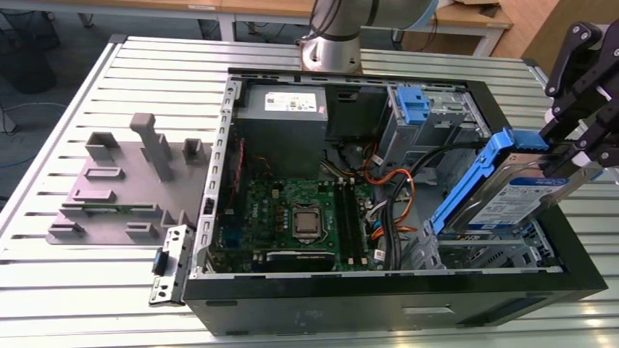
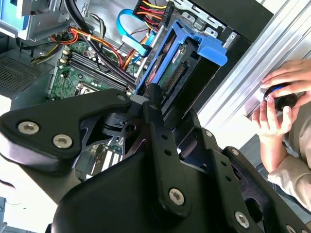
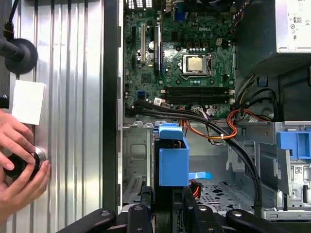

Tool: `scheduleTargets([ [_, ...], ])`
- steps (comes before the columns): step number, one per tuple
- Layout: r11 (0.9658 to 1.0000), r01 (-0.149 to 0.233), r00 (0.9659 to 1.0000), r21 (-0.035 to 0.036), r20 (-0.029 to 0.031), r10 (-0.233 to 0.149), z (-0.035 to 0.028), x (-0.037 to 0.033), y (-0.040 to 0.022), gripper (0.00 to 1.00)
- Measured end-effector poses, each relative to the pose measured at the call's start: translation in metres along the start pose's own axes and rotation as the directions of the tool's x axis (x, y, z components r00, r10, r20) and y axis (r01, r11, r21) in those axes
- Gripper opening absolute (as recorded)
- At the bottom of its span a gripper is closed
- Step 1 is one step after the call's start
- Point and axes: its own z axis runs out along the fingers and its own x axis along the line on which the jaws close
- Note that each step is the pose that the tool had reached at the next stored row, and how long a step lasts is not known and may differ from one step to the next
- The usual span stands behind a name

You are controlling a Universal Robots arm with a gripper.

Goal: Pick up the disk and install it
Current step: 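Insert the disk into the insertion slot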

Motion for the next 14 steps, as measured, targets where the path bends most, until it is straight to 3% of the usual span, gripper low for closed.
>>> scheduleTargets([
  [2, 1.0, 0.0, 1.0, 0.0, 0.0, 0.0, 0.0008, 0.0, 0.0, 0.35],
  [14, 1.0, 0.0, 1.0, 0.0, 0.0, 0.0, 0.0223, 0.0, -0.0011, 0.35],
])
